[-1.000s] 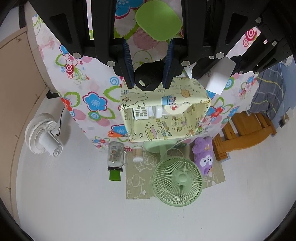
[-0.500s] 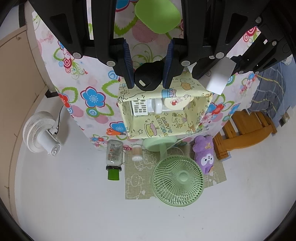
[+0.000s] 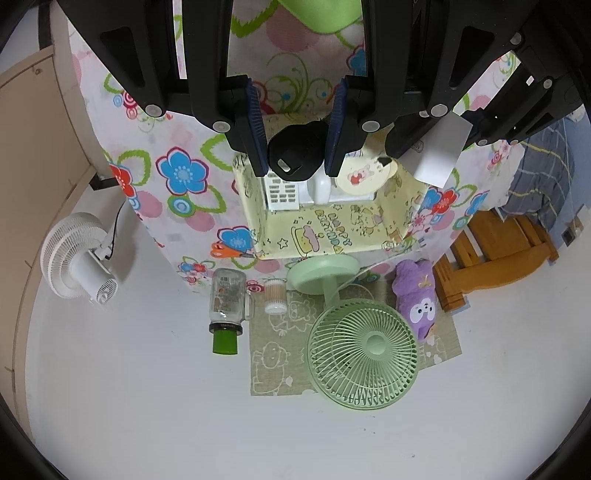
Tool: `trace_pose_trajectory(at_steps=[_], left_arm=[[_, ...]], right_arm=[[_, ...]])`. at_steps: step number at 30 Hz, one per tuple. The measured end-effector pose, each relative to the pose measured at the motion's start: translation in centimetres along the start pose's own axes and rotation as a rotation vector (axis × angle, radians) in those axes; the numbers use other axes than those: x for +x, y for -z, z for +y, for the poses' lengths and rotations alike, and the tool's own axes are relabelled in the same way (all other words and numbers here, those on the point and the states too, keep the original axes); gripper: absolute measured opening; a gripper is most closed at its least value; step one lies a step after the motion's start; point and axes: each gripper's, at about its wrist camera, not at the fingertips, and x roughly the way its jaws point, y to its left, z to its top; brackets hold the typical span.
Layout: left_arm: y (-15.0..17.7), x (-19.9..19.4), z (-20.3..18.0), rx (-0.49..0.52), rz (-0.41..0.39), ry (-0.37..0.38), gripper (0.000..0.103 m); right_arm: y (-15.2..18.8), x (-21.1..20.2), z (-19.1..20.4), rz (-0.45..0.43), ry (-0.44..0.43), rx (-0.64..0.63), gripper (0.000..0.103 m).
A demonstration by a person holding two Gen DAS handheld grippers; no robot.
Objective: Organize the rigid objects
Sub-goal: 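Carry the white charger and green key fob over the yellow box with both grippers, then lower the charger and key fob into the box and open both grippers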
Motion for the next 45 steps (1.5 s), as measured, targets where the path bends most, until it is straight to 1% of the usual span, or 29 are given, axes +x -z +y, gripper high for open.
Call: trace_pose_trajectory(at_steps=[6,14,22,25,29,35,38,42,45], left_arm=[[-1.1,1.2,0.4,-0.022,0.01,0.004,0.026],[-2.3,2.8,0.8,-0.027,0.019,0.001,0.026],[-3.7,5.2,1.3,-0.028,0.039,-0.005,0.026],[-4.1,6.3,1.7,-0.049,0.057,0.011,0.026],[-4.8,7.7,1.9,-0.041,0.062,-0.009,0.026],[-4.9,10.2,2.0,-0.031,0.101,-0.009,0.026],[-4.8,11.3,2.1,-0.041,0.118,-0.012,0.026],[-4.9,12.3,2.0,-0.038,0.131,-0.011,0.026],[-4.8,12.9,2.0,-0.036,0.144,-0.002,0.027]], right_arm=[[-1.3,1.0,0.0,-0.004,0.0,-0.007,0.034],[-2.7,3.0,-0.1,0.011,-0.028,-0.003,0.034],[-4.2,5.5,-0.2,0.021,-0.033,-0.007,0.034],[-4.8,6.6,-0.2,0.032,-0.063,-0.004,0.034],[-5.5,8.4,-0.2,0.043,-0.075,-0.008,0.034],[-5.6,11.4,-0.4,0.084,-0.086,-0.02,0.034],[-5.7,12.7,-0.5,0.097,-0.09,-0.016,0.034],[-5.8,14.3,-0.7,0.118,-0.114,-0.017,0.035],[-5.7,15.0,-0.8,0.126,-0.114,-0.005,0.035]])
